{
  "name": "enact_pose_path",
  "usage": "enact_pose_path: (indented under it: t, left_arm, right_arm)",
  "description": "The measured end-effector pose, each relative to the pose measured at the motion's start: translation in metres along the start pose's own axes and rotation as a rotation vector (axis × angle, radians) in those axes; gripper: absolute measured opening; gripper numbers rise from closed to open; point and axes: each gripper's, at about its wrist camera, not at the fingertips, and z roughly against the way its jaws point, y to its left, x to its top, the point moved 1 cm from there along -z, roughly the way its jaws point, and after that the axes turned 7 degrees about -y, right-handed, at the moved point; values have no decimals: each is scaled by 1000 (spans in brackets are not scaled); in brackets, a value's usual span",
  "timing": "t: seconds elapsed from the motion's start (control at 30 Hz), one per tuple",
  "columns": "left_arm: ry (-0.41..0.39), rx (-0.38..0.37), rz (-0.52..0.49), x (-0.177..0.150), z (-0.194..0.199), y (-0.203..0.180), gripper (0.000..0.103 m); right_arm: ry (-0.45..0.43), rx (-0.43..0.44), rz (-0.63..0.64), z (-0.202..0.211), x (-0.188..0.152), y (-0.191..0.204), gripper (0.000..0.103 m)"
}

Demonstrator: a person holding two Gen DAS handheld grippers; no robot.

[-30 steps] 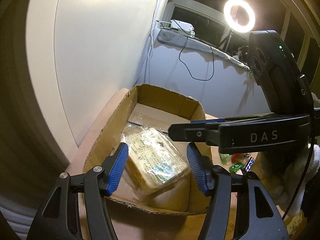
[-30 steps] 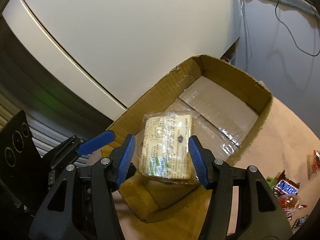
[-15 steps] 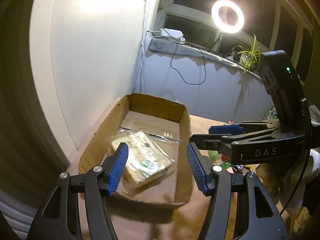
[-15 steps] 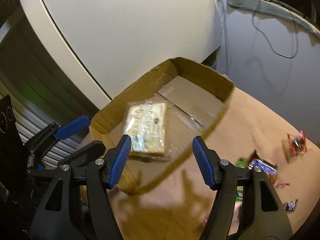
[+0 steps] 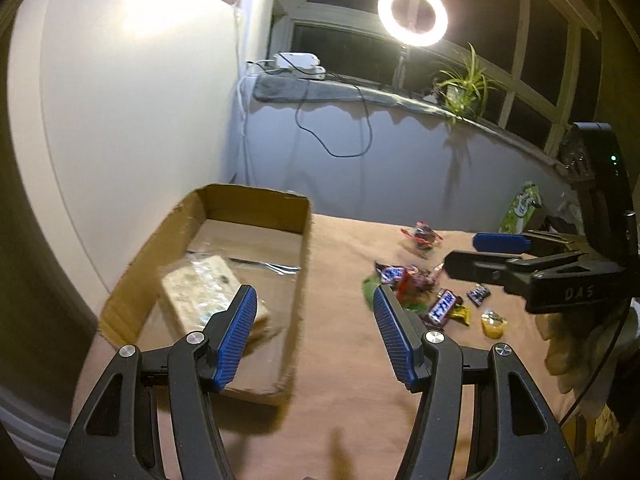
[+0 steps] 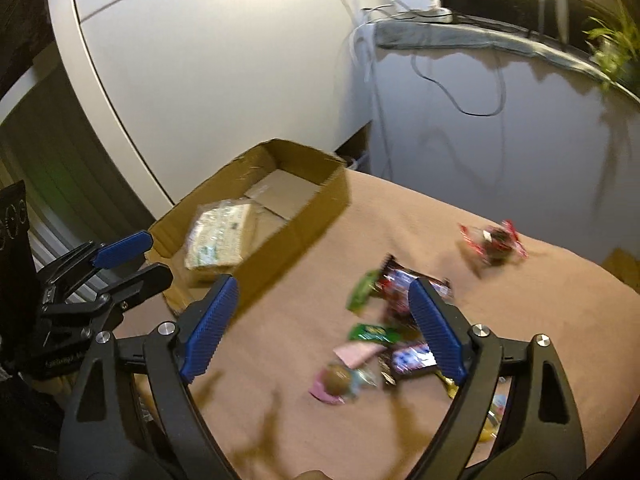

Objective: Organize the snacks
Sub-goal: 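Grasp the yellow jelly cup with the right tool while the left tool grasps the chocolate egg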

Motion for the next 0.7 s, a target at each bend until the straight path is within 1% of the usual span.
enact_pose_path:
  t: [0.13,0.23,0.33,0.5,0.57,0.63,0.7]
  left_arm:
    - [24,-23,-9,-9,-4,-15,60]
    - [60,-50,-16,-17,-14,-27,60]
    - [100,-78,-25,-26,-24,-41,60]
    - [171,-130,-19,-42,-42,-59,60]
    - [196,-139,-19,-47,-49,-64,60]
    - [222,-154,-16,-52,-56,-69,60]
    - [240,-162,-19,-55,-63,-73,54]
  right_arm:
    - [-11,-56,-18,19,-15,-26,89]
    - [-17,-101,-29,30,-30,-44,89]
    - [-5,-156,-36,39,-48,-67,89]
    - [34,-216,-52,43,-75,-98,89]
    - [52,-219,-70,41,-86,-108,89]
    - [73,-211,-86,37,-96,-114,84]
    - [92,-207,-90,32,-104,-116,76]
